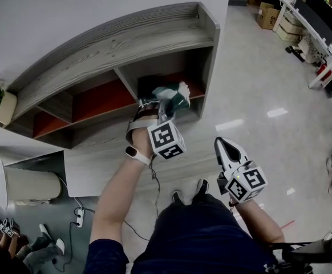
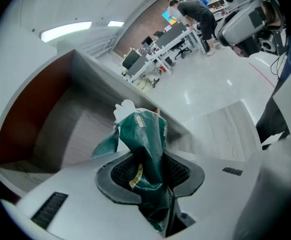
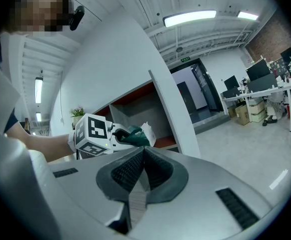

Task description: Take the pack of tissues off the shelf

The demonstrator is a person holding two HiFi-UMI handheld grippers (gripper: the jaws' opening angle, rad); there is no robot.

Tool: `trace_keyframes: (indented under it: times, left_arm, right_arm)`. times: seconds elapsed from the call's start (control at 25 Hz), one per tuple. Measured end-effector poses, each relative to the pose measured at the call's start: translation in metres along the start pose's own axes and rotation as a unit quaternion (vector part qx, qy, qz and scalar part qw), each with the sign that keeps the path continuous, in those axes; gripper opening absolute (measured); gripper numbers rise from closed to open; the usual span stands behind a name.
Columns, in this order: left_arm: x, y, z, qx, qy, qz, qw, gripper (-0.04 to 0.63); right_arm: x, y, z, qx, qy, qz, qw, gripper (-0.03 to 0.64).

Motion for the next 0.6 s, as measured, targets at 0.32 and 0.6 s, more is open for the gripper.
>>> trace_keyframes:
  times: [0.32, 0.6]
  left_arm:
    - [0.024, 0.006, -0.028, -0.005, 0.0, -0.013, 0.9999, 0.124]
    - [0.034, 0.003, -0.052, -0.009, -0.001, -0.013, 0.9999, 0.124]
  right_arm:
    - [0.012, -0.013, 0.007, -0.008, -0.003, 0.005, 1.0, 0.011]
    - [0.014, -0.025, 0.016, -0.014, -0.005, 0.012, 1.0, 0.011]
Point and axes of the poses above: the fingertips, and each gripper's own axes: x backward along the fingers, z to its left, y out of its top, the point moved 9 cm from there along x, backward along the fingers, and after that the axes turned 7 degrees about -x, right-handed, at the moved point
